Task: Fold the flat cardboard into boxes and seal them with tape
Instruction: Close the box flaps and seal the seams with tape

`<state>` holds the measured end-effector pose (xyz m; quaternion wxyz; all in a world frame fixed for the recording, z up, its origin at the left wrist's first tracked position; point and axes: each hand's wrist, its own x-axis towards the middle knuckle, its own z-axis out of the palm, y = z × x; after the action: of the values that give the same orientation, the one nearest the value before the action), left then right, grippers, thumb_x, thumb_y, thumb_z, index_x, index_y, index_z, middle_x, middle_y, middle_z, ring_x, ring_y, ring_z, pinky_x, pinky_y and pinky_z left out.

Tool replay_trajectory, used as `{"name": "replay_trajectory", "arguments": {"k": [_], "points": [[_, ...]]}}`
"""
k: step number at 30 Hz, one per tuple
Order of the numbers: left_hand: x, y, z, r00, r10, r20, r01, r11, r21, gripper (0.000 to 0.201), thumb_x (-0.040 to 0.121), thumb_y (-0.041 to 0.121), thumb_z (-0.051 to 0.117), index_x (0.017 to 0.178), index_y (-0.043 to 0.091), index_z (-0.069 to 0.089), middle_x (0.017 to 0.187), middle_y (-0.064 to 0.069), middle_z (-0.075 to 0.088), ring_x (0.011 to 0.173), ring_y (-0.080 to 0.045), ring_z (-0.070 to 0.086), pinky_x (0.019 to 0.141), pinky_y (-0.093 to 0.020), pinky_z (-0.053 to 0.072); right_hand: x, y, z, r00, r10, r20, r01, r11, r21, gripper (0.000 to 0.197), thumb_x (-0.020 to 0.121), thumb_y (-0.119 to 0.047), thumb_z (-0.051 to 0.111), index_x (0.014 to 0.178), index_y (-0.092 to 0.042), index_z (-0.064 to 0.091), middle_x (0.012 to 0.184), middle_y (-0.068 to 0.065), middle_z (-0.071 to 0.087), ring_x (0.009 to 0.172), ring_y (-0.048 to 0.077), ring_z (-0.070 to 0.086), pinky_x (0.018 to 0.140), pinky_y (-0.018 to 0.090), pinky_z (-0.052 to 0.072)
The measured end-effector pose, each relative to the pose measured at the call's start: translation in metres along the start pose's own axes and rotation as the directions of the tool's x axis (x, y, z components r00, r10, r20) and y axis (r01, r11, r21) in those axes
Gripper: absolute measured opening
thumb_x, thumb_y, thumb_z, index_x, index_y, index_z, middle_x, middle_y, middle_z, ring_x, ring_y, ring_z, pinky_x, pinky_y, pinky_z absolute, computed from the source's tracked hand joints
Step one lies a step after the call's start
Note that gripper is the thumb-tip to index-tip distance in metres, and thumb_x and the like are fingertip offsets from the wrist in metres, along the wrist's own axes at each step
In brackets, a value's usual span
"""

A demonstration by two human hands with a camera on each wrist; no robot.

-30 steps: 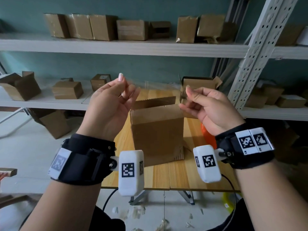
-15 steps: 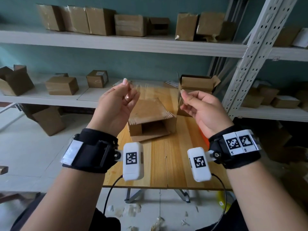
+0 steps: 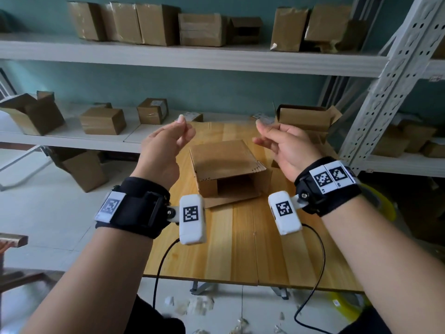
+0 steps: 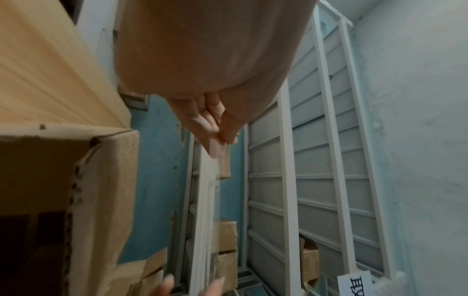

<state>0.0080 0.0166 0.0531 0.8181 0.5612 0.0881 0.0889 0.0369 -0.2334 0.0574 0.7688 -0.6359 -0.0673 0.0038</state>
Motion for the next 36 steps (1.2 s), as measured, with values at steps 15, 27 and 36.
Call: {"name": "replay_trajectory", "arguments": {"k": [15, 27, 36], "points": [[-0.028, -0.011, 0.01, 0.984, 0.158, 0.081, -0.148, 0.981, -0.125, 0.02, 0.104, 0.032, 0.067, 0.085, 0.026, 0.065, 0.084, 0.008, 0.066, 0.08, -0.005, 0.062, 0.083, -0.045, 0.038, -0.03, 0.014, 0.0, 0.987, -0.153, -0.054, 0.154, 0.988, 0.014, 0.019, 0.086, -0.03, 0.078, 0.087, -0.017, 0.063, 0.086, -0.008, 0.074, 0.089, 0.007, 0.071, 0.092, 0.041, 0.057], [-0.063, -0.027, 0.012, 0.989, 0.106, 0.106, -0.085, 0.979, -0.186, 0.017, 0.105, 0.028, 0.065, 0.089, 0.025, 0.067, 0.093, 0.007, 0.073, 0.085, -0.007, 0.068, 0.097, -0.056, 0.05, -0.074, 0.017, -0.011, 0.992, -0.126, 0.023, 0.126, 0.992, -0.003, 0.011, 0.081, -0.036, 0.08, 0.083, -0.028, 0.073, 0.1, -0.002, 0.078, 0.111, 0.022, 0.067, 0.119, 0.057, 0.039], [-0.056, -0.018, 0.003, 0.985, 0.076, 0.154, -0.058, 0.991, -0.122, 0.012, 0.103, 0.027, 0.068, 0.091, 0.028, 0.067, 0.105, 0.008, 0.075, 0.091, -0.005, 0.072, 0.104, -0.043, 0.044, -0.07, 0.018, -0.014, 0.998, 0.028, -0.058, -0.024, 0.998, 0.053, 0.029, 0.08, -0.034, 0.078, 0.099, -0.015, 0.068, 0.128, 0.016, 0.072, 0.127, 0.032, 0.065, 0.116, 0.048, 0.044]]}}
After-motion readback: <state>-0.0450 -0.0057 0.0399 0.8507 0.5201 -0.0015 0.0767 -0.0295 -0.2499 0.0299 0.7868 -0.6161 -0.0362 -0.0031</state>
